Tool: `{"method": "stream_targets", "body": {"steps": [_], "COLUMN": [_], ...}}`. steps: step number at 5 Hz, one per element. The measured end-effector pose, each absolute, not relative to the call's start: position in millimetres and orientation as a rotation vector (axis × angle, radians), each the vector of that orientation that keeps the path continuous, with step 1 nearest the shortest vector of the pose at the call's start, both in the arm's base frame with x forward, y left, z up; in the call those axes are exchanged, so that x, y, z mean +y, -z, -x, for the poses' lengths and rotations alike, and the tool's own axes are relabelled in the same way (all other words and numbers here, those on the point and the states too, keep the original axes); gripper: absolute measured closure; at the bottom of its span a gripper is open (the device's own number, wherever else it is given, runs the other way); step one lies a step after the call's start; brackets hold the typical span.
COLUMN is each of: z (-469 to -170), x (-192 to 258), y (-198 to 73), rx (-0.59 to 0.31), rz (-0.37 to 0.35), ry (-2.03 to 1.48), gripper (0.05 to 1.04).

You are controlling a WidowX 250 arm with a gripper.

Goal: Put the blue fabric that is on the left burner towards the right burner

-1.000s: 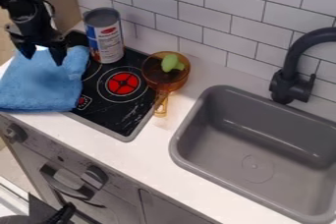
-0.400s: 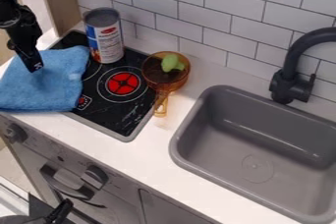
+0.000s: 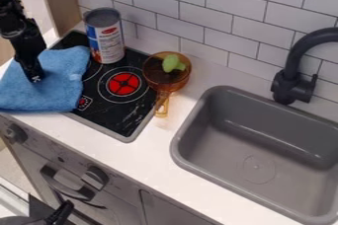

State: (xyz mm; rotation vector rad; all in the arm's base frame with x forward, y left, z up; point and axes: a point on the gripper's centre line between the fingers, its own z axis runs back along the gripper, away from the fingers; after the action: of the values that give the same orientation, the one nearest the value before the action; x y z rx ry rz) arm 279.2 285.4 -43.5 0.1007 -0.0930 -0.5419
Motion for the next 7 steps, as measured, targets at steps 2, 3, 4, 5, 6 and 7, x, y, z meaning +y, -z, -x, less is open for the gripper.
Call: {"method": "stream_targets", "body": {"steps": [2,3,4,5,6,7], "z": [-284,-283,-281,-276,-272,-270], "x": [282,280,275,272,267,259], "y": [47,50,50,52,52,55], "rx": [-0.084,-0.069,-0.063,-0.041,-0.013,0.010], "rz": [-0.058,-0.071,-0.029,-0.016,0.008,0.034], "ry": [0.419,0.343,0.281,0.206,0.091,-0.059], "gripper": [1.031,1.031,1.031,1.031,1.031,1.031]}}
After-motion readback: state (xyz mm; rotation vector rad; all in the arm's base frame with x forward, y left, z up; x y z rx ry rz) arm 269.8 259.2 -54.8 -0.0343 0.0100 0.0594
